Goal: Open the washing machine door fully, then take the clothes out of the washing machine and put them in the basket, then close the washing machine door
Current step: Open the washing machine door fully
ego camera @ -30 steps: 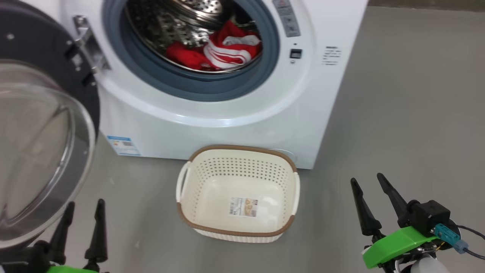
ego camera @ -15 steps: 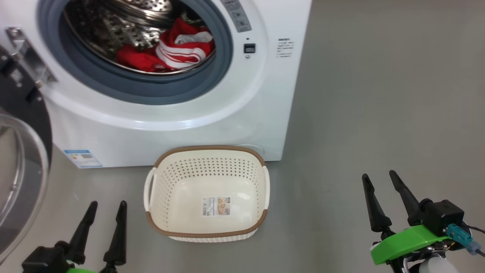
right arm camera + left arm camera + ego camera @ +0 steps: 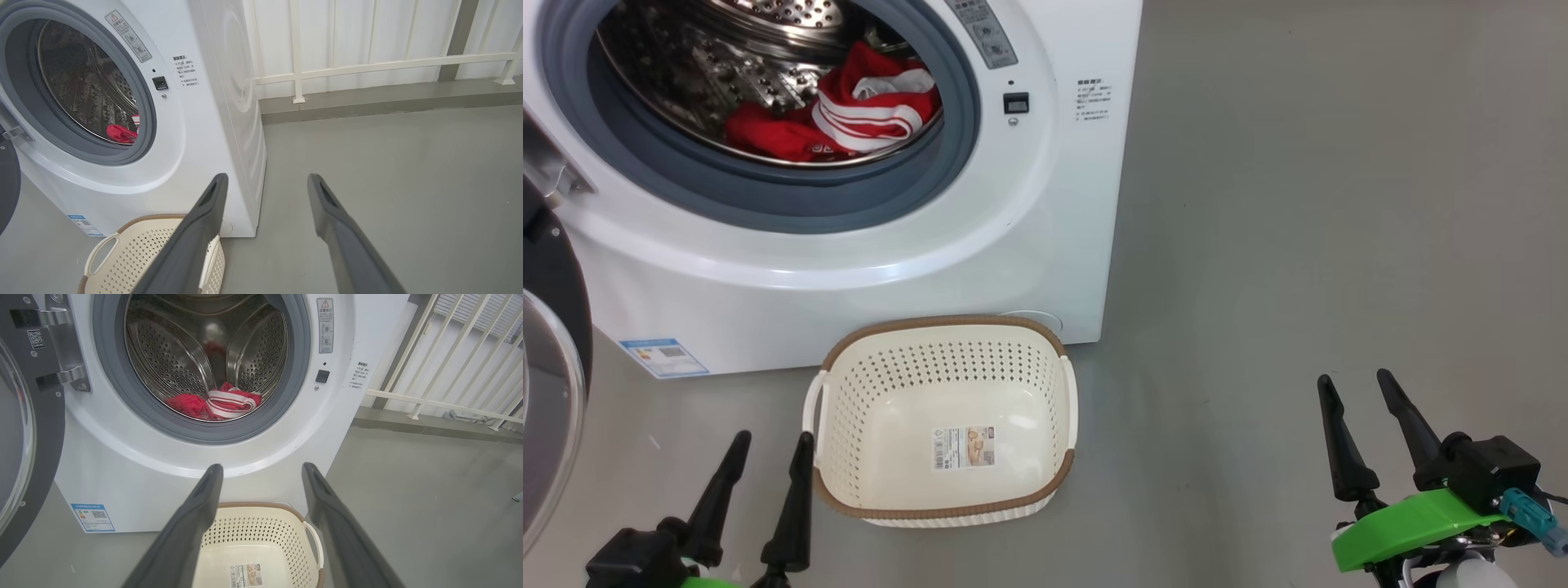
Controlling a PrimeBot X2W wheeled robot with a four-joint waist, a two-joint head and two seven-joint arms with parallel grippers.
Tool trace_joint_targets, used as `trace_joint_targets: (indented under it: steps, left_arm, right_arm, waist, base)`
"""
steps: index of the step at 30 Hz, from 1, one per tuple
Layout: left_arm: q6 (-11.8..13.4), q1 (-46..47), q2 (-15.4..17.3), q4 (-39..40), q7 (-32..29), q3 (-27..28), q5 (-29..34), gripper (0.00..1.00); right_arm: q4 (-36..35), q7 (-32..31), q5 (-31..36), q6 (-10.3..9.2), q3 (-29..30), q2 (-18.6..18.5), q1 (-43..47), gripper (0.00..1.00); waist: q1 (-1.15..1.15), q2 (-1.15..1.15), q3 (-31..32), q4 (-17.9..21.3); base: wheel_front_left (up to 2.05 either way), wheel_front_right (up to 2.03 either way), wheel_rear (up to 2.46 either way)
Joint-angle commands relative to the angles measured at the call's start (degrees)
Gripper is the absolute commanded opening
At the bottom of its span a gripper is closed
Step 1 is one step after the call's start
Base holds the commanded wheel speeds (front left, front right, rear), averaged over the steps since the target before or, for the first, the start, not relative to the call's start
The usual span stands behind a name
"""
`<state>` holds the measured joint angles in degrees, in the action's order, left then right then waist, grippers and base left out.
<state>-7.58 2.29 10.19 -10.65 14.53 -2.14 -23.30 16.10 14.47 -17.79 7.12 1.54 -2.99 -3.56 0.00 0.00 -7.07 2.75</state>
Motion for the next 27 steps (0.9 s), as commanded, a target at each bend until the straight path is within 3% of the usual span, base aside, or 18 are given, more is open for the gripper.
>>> trace_joint_targets:
  steps: [1, 27]
  left_arm:
    - [0.1, 1.2, 1.2, 1.7, 0.5, 1.8, -0.6, 1.0]
    - [0.1, 1.3, 1.3, 2.1, 0.5, 2.6, -0.2, 1.0]
  right_arm:
    - [-1.7, 0.5, 0.1, 0.36, -1.0, -0.2, -0.4, 1.0]
    - [-1.5, 0.5, 0.1, 0.36, -1.6, 0.0, -0.6, 1.0]
  waist:
    - [0.0, 0.0, 0.0, 0.0]
    - [0.0, 0.0, 0.1, -1.0]
  base:
    - [0.0, 0.0, 0.0]
    - [0.0, 0.0, 0.0]
